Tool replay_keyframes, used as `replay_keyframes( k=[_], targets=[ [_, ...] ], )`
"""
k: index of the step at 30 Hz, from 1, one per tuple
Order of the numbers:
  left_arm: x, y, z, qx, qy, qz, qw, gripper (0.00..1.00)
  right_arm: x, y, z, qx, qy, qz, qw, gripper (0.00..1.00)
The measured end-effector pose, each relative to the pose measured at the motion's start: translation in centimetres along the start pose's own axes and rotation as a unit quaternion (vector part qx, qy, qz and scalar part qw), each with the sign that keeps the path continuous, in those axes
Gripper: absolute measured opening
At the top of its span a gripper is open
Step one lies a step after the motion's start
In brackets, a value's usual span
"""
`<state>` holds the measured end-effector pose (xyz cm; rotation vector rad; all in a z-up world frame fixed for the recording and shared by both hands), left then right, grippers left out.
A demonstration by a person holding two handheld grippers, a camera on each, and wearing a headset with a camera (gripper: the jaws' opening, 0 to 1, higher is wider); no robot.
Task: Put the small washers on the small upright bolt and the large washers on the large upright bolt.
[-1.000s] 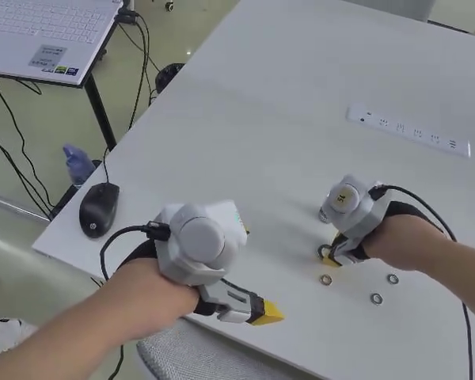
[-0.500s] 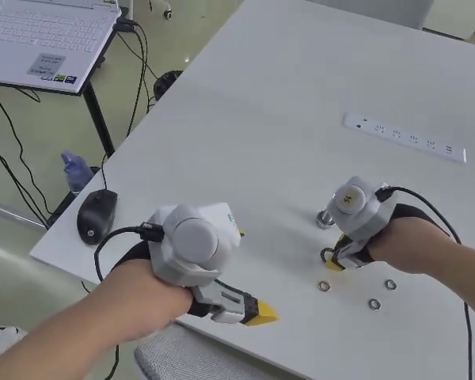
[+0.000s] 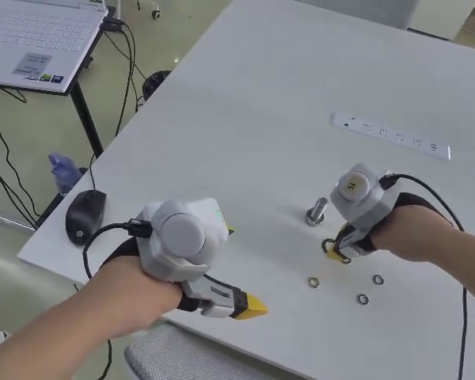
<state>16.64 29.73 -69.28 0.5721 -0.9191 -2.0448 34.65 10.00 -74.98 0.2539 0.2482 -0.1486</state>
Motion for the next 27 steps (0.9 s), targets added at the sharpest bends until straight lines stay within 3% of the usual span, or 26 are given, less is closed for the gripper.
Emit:
replay_keyframes(
  k=[15, 27],
  targets=[
    [0.0, -0.1, 0.1, 0.008, 0.007, 0.005, 0.9999, 0.80, 0.2, 0.9, 3.5, 0.004, -0.014, -0.006, 0.9999, 0.21],
    [-0.2, 0.1, -0.2, 0.008, 0.017, 0.012, 0.9997, 0.87, 0.9, 3.5, 5.7, 0.012, -0.021, 0.010, 0.9997, 0.21]
  ],
)
Point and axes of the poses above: the centre of the closed fingertips' face, and the gripper's own axes: z roughly backward along the fingers, x roughly to its right, y roughly out of its top, the point moved 10 cm from there along z, roughly backward along the fingers, and after that the axes turned 15 degrees about y, right-handed, at the moved point
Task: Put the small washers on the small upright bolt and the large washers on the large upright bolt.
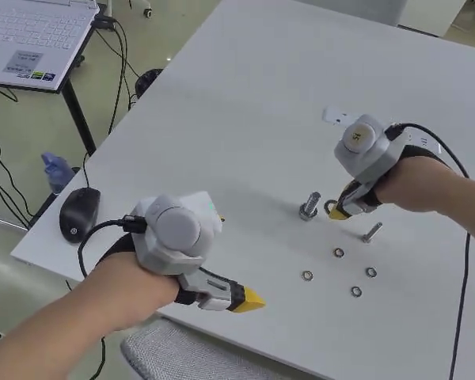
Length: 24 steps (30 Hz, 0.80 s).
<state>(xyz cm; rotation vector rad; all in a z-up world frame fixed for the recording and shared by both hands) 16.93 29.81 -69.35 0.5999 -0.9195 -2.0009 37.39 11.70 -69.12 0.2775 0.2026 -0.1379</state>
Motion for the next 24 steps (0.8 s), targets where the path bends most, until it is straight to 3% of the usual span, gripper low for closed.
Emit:
replay_keyframes(
  k=[4, 24],
  targets=[
    [-0.1, 0.0, -0.1, 0.004, 0.014, 0.006, 0.9999, 0.94, 0.3, 0.4, 0.2, -0.003, 0.002, 0.006, 1.0000, 0.21],
    [-0.1, -0.3, -0.2, 0.003, -0.003, 0.018, 0.9998, 1.00, 1.7, 2.2, -0.8, 0.000, 0.004, 0.007, 1.0000, 0.21]
  ],
)
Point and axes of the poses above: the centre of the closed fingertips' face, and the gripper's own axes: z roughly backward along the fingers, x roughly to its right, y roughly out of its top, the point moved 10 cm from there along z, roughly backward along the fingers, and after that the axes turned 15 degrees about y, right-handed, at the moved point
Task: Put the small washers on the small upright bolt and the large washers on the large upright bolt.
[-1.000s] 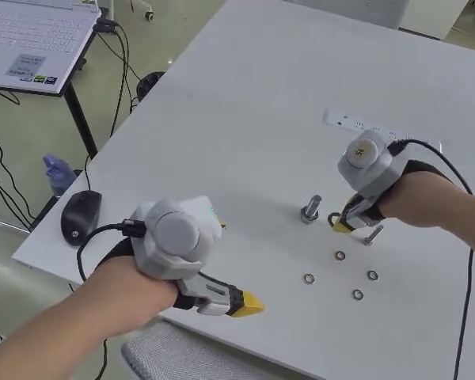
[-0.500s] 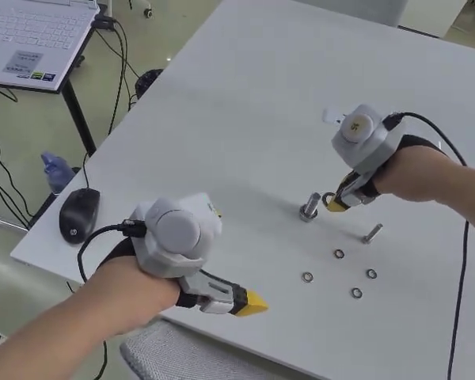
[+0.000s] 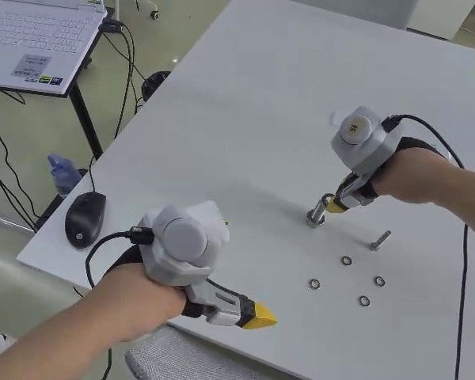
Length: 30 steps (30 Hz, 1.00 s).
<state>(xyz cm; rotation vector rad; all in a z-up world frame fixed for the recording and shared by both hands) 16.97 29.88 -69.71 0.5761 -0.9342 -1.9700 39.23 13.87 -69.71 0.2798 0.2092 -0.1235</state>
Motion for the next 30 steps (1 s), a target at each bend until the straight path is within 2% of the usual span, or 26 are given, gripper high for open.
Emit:
replay_keyframes(
  k=[7, 10, 20, 25, 30],
  targets=[
    [-0.1, -0.2, -0.1, -0.005, -0.006, -0.001, 1.0000, 0.99, 0.2, 0.5, -0.5, 0.000, 0.001, 0.003, 1.0000, 0.21],
    [-0.1, -0.2, 0.0, -0.006, -0.007, -0.001, 1.0000, 0.98, 0.8, 0.7, -1.0, -0.002, 0.002, 0.005, 1.0000, 0.21],
    [-0.2, -0.6, -0.1, -0.013, -0.008, 0.002, 0.9999, 0.95, 1.6, 0.7, -1.8, -0.015, 0.002, 0.006, 0.9999, 0.21],
    [-0.5, -0.5, 0.0, -0.006, -0.002, 0.005, 1.0000, 0.94, 1.4, 0.6, -2.1, -0.019, 0.002, 0.007, 0.9998, 0.21],
    [-0.5, -0.6, -0.1, -0.011, -0.004, 0.003, 0.9999, 0.93, 1.3, 0.4, -2.3, -0.023, 0.001, 0.010, 0.9997, 0.22]
  ],
)
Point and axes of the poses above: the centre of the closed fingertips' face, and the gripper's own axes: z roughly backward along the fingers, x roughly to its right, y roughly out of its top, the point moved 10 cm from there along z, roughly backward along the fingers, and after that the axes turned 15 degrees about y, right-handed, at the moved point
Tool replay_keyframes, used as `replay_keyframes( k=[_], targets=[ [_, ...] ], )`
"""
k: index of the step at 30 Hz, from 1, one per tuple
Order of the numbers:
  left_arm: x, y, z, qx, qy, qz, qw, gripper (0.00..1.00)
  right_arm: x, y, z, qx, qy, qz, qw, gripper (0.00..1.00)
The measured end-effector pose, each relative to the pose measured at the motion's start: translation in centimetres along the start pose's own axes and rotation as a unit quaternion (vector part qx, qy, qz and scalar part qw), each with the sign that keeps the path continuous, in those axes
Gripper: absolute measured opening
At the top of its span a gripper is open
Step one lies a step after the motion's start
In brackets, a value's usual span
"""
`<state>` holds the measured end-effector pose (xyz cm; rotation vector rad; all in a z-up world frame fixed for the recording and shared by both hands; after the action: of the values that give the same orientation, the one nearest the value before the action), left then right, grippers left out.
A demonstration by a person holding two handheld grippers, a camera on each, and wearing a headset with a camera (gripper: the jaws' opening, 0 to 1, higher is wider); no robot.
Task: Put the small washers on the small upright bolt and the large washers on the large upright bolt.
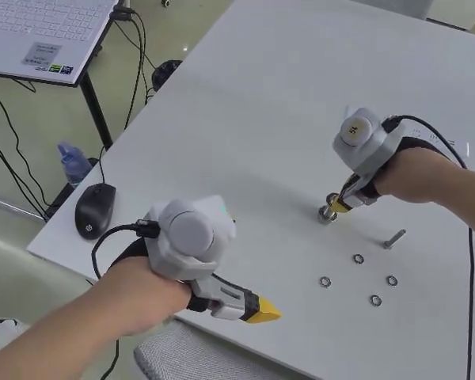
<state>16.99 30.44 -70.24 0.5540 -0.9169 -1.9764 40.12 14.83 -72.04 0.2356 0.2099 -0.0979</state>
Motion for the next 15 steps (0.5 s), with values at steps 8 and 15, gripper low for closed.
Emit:
replay_keyframes(
  k=[8, 15],
  targets=[
    [0.1, 0.0, 0.0, 0.001, -0.006, 0.004, 1.0000, 0.91, 0.0, -0.1, -0.7, -0.001, -0.002, 0.003, 1.0000, 0.22],
    [0.0, -0.2, -0.1, -0.002, -0.007, 0.001, 1.0000, 0.91, -0.1, -0.4, -1.6, -0.001, -0.003, 0.002, 1.0000, 0.22]
  ],
)
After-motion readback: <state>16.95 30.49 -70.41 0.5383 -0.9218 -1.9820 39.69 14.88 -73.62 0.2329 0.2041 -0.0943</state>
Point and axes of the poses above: the centre of the closed fingertips' face, and the gripper's own axes: z roughly backward along the fingers, x roughly to its right, y roughly out of its top, the point moved 10 cm from there along z, roughly backward along the fingers, and after that the axes turned 15 degrees about y, right-handed, at the moved point
